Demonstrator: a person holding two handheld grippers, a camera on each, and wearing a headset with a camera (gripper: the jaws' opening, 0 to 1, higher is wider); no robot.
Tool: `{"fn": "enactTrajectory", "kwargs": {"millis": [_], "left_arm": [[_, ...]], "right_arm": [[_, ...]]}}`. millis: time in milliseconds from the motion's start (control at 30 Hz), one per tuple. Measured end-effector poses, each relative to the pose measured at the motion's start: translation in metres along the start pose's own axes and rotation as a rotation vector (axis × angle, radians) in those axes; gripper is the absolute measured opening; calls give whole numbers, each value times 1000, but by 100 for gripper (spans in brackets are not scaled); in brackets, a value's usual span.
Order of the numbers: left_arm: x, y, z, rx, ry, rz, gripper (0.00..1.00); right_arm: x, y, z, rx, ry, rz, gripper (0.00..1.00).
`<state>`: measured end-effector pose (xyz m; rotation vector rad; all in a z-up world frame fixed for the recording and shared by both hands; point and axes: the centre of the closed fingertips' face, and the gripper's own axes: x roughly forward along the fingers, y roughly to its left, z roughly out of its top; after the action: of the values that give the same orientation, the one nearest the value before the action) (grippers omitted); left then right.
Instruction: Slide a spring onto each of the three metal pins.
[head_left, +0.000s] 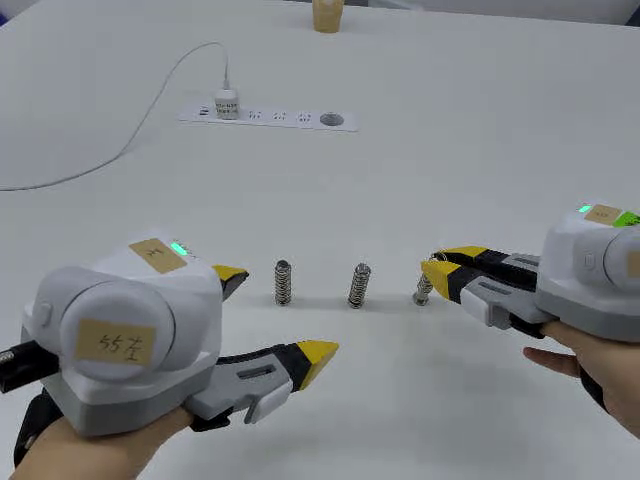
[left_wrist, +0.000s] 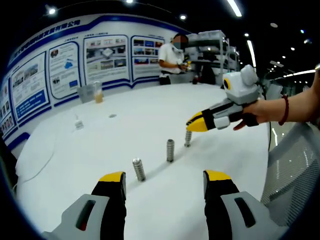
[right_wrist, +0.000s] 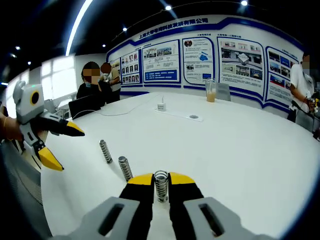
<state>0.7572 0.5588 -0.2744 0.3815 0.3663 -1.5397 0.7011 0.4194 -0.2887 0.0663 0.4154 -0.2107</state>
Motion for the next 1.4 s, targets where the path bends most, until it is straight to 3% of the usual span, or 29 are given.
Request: {"fn": "enactTrajectory", "kwargs": {"millis": [667, 967, 1200, 1400], "left_arm": [[1, 5, -5, -2, 13, 15, 63], [1, 10, -1, 1, 8, 23, 63], [-1, 16, 3, -22, -6, 29, 65], [-5, 18, -1, -20, 11, 32, 67]], "right_arm": [[7, 4, -16, 21, 35, 4, 12], [-3, 6, -10, 35, 41, 18, 27], [-21, 11, 1, 37, 39, 15, 42], [-35, 14, 9, 53, 31, 11, 48]]}}
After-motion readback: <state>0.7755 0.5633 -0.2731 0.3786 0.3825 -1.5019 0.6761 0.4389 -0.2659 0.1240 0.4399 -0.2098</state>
